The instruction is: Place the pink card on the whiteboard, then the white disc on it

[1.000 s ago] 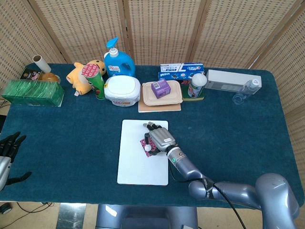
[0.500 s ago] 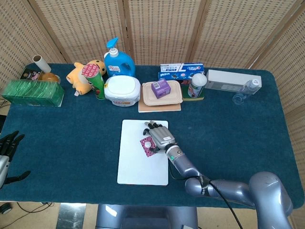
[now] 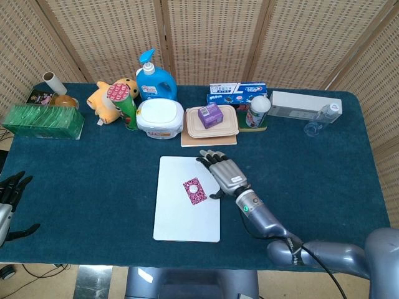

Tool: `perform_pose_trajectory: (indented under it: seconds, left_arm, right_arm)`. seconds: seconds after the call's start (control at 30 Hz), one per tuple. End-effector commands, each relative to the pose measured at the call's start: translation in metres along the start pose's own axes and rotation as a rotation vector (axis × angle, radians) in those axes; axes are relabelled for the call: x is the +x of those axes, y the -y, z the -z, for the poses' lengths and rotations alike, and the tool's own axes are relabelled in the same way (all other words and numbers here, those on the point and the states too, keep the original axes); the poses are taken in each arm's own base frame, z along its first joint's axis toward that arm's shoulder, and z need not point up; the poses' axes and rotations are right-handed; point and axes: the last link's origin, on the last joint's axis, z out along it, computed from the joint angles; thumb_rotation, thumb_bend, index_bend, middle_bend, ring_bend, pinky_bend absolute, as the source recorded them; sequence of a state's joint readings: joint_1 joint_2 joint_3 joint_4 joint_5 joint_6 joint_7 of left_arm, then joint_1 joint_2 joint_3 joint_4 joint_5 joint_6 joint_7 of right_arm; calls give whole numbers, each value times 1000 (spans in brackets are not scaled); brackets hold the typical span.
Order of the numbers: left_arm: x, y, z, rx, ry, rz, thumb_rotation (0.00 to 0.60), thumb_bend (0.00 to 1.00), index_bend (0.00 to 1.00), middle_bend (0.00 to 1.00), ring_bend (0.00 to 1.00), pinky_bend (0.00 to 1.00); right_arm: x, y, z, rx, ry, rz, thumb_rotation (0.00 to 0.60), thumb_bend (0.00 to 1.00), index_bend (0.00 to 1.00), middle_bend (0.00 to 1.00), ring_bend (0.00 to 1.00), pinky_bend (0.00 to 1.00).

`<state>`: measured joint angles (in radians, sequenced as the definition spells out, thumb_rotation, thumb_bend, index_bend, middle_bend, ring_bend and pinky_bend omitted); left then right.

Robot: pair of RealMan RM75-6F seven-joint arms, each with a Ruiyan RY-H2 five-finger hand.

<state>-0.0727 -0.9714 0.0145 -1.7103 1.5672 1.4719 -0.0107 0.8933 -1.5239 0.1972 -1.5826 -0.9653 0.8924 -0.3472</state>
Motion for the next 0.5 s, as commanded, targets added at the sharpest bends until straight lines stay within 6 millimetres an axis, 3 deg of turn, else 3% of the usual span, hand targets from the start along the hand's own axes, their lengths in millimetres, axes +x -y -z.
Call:
perform_pose_trajectory:
  seconds: [0.03, 0.17, 0.37, 0.5]
  left_arm:
    - [-1, -2, 0, -6, 6, -4, 600, 83, 0, 0, 0, 75]
    - [-2, -5, 0, -10, 7, -7, 600, 83, 0, 0, 0, 75]
    - [-3, -7, 3, -9, -7, -26, 600, 84, 0, 0, 0, 75]
    - [-4, -8, 4, -8, -16, -39, 600, 83, 0, 0, 0, 75]
  right_arm:
    - [19, -47, 50, -15, -151, 147, 600, 0, 94, 0, 0, 0]
    - [25, -86, 87, -44, -209, 241, 591, 0, 46, 0, 0, 0]
    - [30, -144, 157, -195, -252, 306, 544, 0, 24, 0, 0, 0]
    - [28, -164, 201, -271, -267, 321, 540, 0, 24, 0, 0, 0]
